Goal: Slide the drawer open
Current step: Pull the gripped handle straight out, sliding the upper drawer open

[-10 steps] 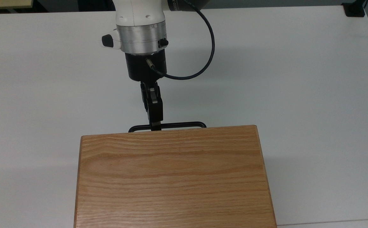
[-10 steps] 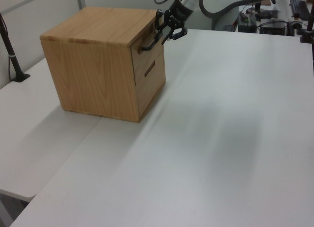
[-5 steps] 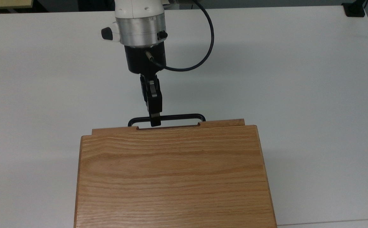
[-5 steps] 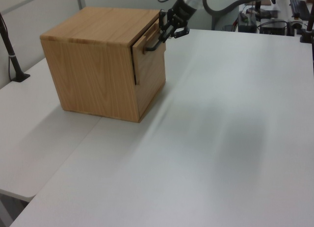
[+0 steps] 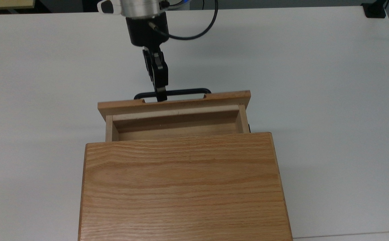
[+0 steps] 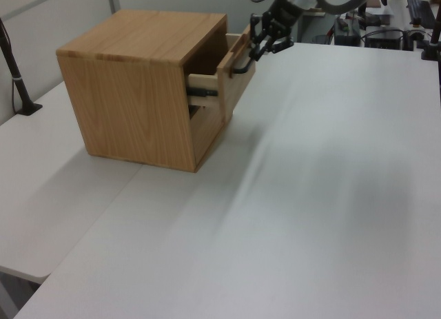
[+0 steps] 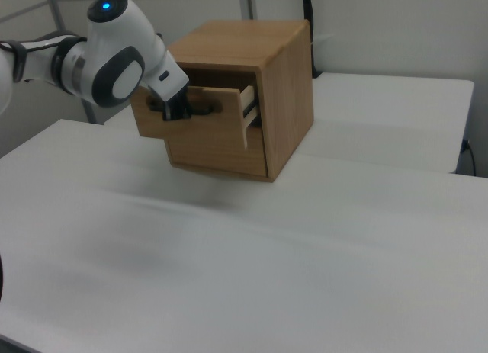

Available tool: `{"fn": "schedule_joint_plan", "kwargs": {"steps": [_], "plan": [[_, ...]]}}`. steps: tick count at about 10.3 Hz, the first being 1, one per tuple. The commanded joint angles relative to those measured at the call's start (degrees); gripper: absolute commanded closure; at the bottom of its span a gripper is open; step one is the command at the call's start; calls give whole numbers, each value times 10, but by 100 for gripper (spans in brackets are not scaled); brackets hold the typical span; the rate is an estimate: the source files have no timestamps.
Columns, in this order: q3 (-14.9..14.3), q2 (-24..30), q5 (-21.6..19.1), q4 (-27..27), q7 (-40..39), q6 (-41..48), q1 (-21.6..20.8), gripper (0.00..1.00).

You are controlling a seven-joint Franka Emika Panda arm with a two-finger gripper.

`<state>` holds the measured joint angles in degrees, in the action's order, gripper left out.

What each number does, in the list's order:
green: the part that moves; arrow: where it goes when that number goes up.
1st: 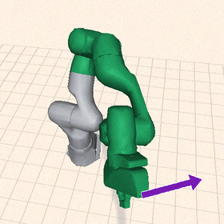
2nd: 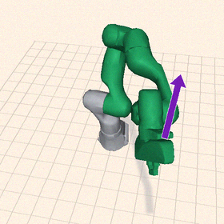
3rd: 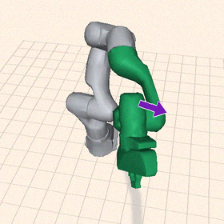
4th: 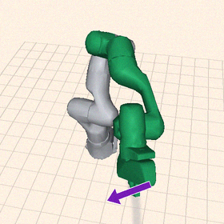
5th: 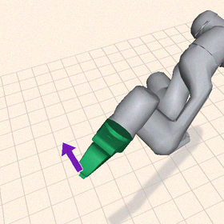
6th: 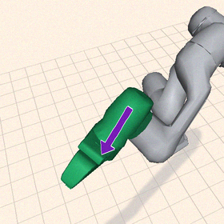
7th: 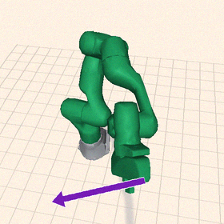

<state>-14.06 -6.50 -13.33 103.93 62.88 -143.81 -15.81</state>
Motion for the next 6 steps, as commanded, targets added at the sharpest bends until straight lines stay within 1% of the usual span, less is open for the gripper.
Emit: {"fn": "schedule_joint_plan", "kwargs": {"steps": [1,3,6], "plan": [[-12,127,0,127,-103,17,-21,100],[-12,162,0,158,-115,44,-23,100],[-35,201,-1,167,-145,105,-24,100]]}}
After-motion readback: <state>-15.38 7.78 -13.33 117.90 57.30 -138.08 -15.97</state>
